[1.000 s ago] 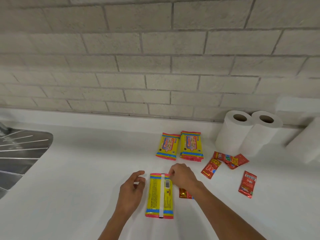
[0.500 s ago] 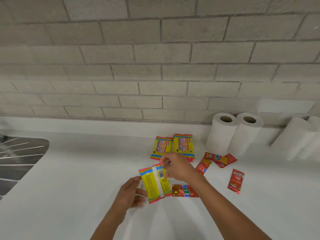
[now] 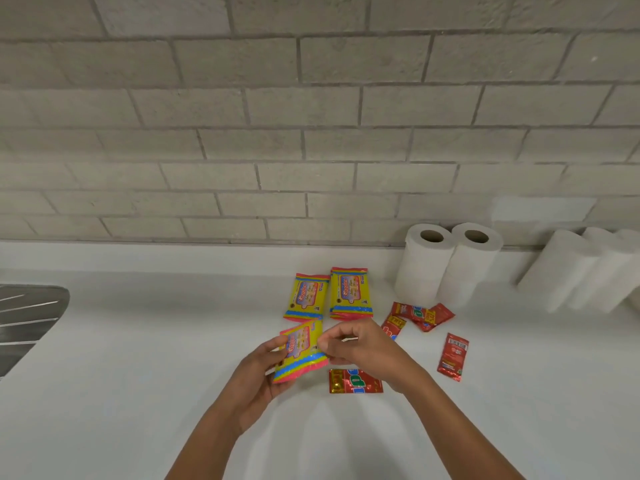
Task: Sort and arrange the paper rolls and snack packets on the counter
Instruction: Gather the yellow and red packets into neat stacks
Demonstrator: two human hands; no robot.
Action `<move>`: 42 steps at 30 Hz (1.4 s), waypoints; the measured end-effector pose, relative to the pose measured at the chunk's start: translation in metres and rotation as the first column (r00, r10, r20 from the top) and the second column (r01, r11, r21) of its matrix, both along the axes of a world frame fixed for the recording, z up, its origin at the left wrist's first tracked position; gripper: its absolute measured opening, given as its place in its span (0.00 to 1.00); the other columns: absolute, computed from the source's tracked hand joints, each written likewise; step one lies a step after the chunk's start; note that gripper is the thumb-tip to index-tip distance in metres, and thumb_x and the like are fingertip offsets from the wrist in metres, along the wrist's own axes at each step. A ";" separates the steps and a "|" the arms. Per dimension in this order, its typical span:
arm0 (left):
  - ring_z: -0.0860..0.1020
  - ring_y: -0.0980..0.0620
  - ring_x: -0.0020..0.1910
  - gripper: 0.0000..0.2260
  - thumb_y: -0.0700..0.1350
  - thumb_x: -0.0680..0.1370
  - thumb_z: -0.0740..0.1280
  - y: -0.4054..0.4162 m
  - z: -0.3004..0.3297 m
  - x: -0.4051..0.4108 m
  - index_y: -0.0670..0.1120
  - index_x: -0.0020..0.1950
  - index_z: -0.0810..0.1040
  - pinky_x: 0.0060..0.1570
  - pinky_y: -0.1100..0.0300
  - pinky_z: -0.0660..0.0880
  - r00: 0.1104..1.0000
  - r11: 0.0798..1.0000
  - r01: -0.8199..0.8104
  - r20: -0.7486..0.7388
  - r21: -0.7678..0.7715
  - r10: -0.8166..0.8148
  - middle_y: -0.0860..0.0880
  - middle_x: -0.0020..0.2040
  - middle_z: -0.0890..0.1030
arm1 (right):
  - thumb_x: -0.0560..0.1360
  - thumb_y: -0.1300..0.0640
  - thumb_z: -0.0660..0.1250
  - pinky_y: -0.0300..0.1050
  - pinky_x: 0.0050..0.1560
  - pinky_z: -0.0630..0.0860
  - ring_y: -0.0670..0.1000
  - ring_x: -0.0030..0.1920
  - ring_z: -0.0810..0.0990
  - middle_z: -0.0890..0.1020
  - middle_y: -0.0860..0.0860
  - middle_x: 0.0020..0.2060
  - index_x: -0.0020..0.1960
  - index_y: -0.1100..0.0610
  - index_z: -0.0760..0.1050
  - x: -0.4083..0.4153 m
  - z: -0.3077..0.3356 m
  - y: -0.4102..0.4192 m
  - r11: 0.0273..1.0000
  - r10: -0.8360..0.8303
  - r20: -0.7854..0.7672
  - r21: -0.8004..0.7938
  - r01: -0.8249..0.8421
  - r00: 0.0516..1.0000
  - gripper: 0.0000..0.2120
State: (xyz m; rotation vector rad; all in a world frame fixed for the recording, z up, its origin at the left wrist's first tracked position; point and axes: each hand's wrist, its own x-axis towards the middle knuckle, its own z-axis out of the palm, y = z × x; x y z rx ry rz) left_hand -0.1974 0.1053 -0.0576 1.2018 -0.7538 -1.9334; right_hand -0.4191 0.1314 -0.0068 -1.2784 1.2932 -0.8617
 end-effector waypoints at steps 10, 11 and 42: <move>0.85 0.44 0.48 0.23 0.37 0.77 0.69 -0.040 -0.006 -0.015 0.56 0.66 0.70 0.42 0.52 0.80 0.971 0.988 -0.100 0.205 -0.120 0.124 0.46 0.53 0.85 | 0.75 0.56 0.72 0.45 0.50 0.83 0.51 0.49 0.86 0.86 0.50 0.49 0.53 0.51 0.83 -0.013 -0.024 -0.013 0.984 -0.141 0.107 0.127 0.128 0.984 0.06; 0.85 0.44 0.48 0.23 0.37 0.77 0.69 -0.047 -0.007 -0.017 0.55 0.68 0.70 0.44 0.51 0.79 0.961 0.985 -0.110 0.237 -0.134 0.139 0.46 0.54 0.85 | 0.76 0.56 0.72 0.45 0.51 0.83 0.50 0.48 0.86 0.86 0.49 0.48 0.53 0.52 0.83 -0.015 -0.027 -0.014 0.980 -0.163 0.090 0.133 0.151 0.982 0.06; 0.65 0.41 0.67 0.42 0.63 0.69 0.72 -0.155 -0.044 -0.078 0.58 0.79 0.57 0.62 0.49 0.69 0.122 0.783 0.613 0.992 -0.101 0.032 0.48 0.73 0.64 | 0.78 0.59 0.67 0.38 0.43 0.81 0.50 0.46 0.85 0.84 0.49 0.44 0.52 0.50 0.81 -0.061 -0.078 -0.026 0.920 -0.348 -0.083 0.159 0.357 0.934 0.07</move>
